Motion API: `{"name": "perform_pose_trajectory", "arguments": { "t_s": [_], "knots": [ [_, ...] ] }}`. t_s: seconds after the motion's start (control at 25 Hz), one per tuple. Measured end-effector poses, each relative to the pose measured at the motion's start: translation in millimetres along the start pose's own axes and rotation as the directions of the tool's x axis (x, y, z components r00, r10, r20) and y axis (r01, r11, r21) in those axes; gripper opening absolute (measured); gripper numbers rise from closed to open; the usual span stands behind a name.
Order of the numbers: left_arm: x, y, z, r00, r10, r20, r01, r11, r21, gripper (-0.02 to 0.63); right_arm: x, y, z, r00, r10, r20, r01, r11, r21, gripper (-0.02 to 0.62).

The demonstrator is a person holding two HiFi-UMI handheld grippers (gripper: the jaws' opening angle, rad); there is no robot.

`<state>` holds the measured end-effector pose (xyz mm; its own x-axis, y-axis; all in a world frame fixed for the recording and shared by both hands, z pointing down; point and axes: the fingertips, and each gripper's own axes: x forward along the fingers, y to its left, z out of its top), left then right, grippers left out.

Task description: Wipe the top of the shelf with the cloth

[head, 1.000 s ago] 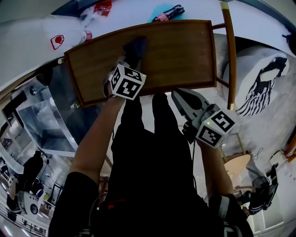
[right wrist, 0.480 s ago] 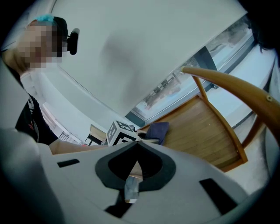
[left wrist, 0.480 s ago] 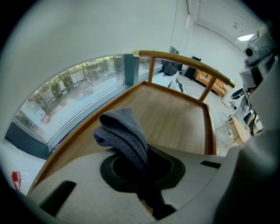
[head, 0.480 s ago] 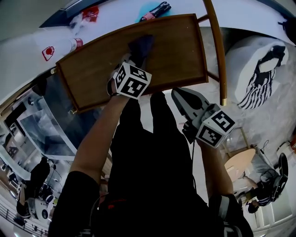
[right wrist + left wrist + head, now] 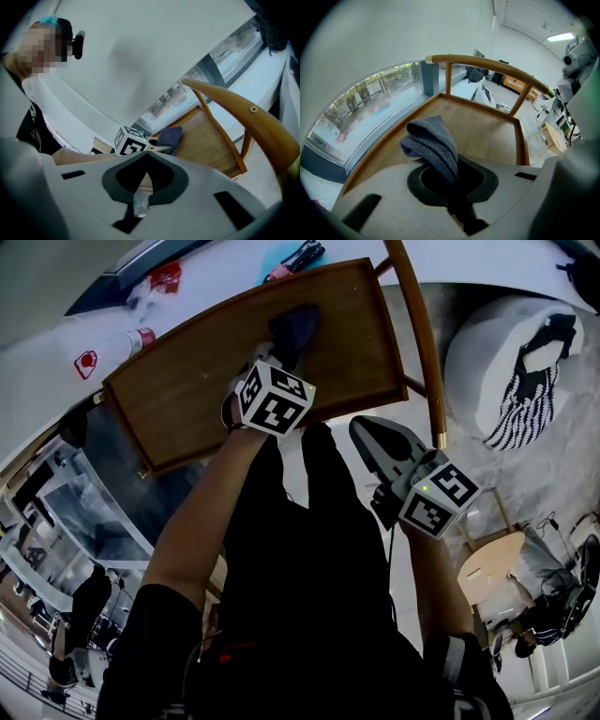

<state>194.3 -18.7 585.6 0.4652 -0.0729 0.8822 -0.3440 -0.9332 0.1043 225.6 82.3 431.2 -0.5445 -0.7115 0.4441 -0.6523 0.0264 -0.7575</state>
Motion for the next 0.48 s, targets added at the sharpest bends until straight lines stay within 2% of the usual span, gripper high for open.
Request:
{"name": "perform_pose_trajectory", "arguments": {
  "t_s": [0.48],
  "knots": [
    [15.2,-29.4,26.7,0.999,-0.044,0.013,0.043,0.998,0.052,0.049,-14.2,-13.3,3.4,1.0,-0.015,0.011,0.014,1.0,0.007,0.005]
  ]
}}
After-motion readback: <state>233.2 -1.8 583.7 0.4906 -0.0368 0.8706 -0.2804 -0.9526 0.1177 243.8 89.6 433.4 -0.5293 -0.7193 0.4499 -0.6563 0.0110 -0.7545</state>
